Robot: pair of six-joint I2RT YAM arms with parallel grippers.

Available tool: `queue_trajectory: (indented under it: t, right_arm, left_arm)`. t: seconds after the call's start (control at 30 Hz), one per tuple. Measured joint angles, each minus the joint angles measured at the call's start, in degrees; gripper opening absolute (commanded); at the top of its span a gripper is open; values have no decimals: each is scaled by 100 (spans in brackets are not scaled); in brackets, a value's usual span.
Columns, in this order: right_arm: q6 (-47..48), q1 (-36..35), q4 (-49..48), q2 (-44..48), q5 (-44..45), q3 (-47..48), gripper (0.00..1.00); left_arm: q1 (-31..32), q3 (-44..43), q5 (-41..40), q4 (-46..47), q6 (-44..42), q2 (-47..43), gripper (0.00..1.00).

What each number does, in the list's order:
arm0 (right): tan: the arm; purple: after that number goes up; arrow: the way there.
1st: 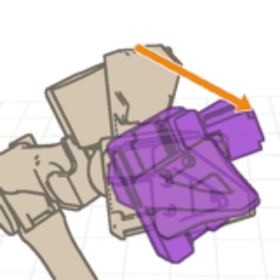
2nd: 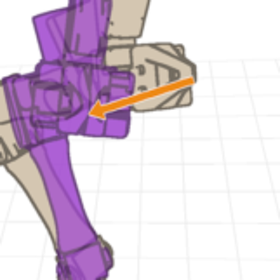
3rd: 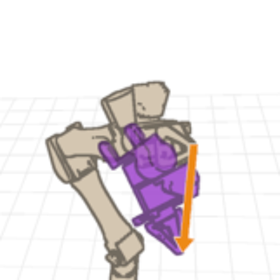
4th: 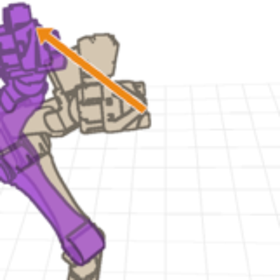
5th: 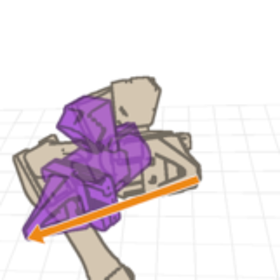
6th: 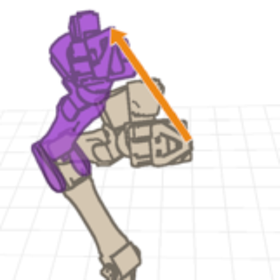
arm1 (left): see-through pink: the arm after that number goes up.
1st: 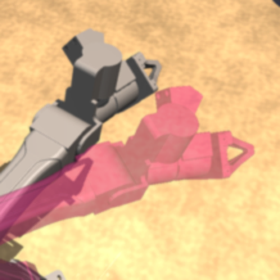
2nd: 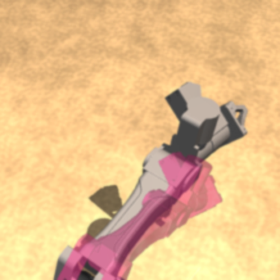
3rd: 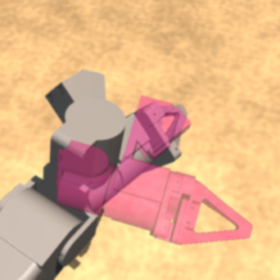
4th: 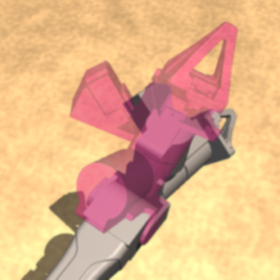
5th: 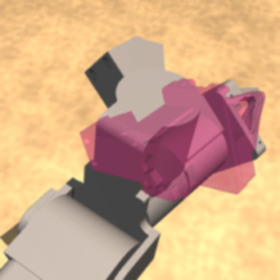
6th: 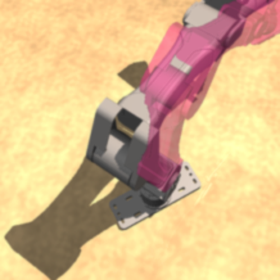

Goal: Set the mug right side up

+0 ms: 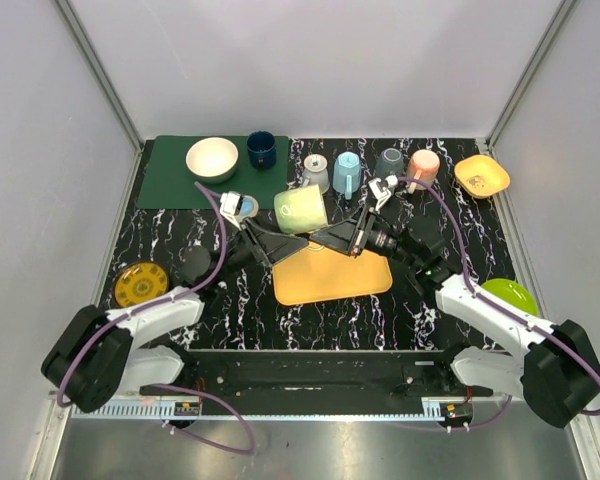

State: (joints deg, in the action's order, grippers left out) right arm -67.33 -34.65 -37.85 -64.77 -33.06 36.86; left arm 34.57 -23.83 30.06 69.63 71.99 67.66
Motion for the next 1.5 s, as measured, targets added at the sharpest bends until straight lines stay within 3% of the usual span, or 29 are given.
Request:
queue_trajectory:
  t: [0.2, 0.4, 0.67, 0.77, 0.8, 0.97, 1.07, 1.1, 1.2, 1.4, 1.5]
  right_arm:
    - [199, 0, 173, 24, -223, 44, 0]
    - [636, 57, 525, 289, -166, 170, 0]
    - [1156, 83, 831, 568, -39, 192, 0]
    - [1298, 92, 946, 614, -31, 214, 0]
    - [1325, 92, 966, 623, -33, 214, 0]
    - [1429, 98, 1080, 654, -31, 221, 0]
    - [1589, 103, 1346, 719, -26, 306, 25]
    - [1672, 103, 1495, 761, -17, 352, 39]
    - [1945, 85, 1971, 938, -26, 468, 50]
    - [2444, 44, 2924, 1259, -70, 568, 54]
    - [2538, 37, 3091, 1296, -98, 586, 45]
  left_arm:
    - [4, -125, 4, -22, 92, 278, 69]
    - [66, -339, 50, -55, 203, 380, 43]
    - [229, -468, 44, -79, 286, 382, 26]
    - [262, -476, 39, -107, 282, 382, 10]
    - [264, -483, 39, -125, 291, 382, 0]
    - [275, -485, 44, -184, 299, 382, 0]
    - [291, -485, 37, -201, 273, 380, 0]
    - [297, -485, 15, -227, 254, 363, 0]
    - [374, -446, -24, -361, 72, 238, 0]
    - [356, -271, -442, -494, -256, -302, 0]
    - [361, -136, -636, -603, -444, -415, 0]
